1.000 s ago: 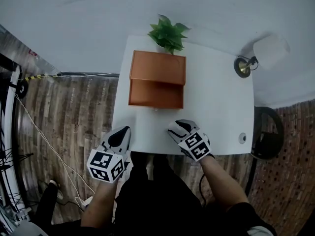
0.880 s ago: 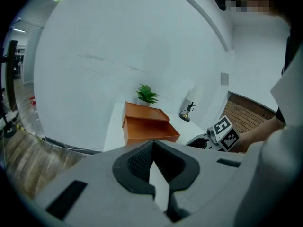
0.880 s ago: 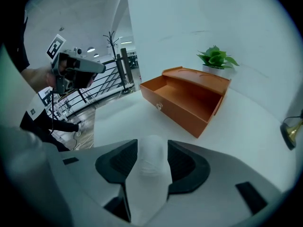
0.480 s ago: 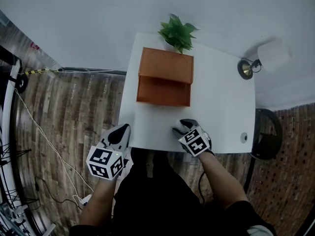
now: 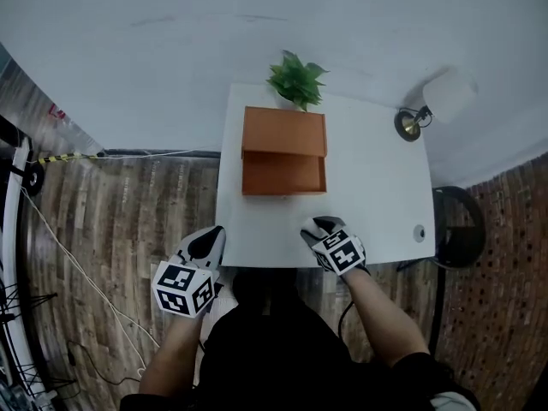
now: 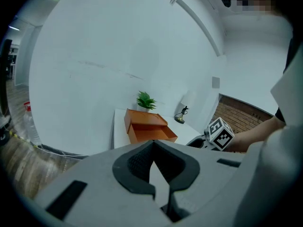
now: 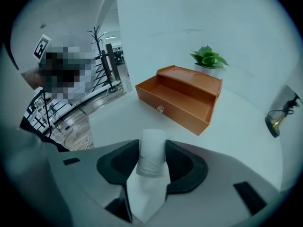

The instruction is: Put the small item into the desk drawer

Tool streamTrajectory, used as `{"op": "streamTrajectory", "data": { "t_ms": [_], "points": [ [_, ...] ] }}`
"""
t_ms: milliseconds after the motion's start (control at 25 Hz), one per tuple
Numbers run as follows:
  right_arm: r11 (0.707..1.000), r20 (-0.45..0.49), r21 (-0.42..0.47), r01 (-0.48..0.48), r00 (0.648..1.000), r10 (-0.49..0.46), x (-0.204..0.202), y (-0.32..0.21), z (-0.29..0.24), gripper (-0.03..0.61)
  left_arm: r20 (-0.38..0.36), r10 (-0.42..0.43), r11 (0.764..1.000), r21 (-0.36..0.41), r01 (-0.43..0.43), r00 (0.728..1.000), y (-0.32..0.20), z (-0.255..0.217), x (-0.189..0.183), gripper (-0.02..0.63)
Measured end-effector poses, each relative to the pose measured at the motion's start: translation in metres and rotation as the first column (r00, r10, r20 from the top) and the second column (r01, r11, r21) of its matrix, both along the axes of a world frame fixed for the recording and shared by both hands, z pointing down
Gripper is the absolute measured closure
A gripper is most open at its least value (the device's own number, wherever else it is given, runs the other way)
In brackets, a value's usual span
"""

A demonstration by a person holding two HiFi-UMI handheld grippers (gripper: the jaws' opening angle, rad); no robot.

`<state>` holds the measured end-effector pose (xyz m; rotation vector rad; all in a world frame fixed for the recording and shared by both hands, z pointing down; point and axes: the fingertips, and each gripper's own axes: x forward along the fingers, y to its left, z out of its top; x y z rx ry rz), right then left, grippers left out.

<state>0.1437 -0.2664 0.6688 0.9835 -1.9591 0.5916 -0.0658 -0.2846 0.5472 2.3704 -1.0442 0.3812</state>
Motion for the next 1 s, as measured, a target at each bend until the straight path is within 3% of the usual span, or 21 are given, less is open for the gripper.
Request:
{"op": "streamTrajectory", "data": {
  "t_ms": [640,1000],
  "points": [
    [0.983,0.002,0.182,-0.010,1.000,0.010,-0.018,-0.013,-0.086,0.405,-0.025,0.074,0.995,0.072,-0.072,0.997,0.000,-0.034,-0.007,0.611],
    [0.975,0.015,0.216,0.054,0.998,-0.059,-0.020,-0.067,-0.100,0.405,-0.009,0.016,0.997,0.081,-0.015,1.000,-0.034,-0.042,-0.004,0.611]
  ]
}}
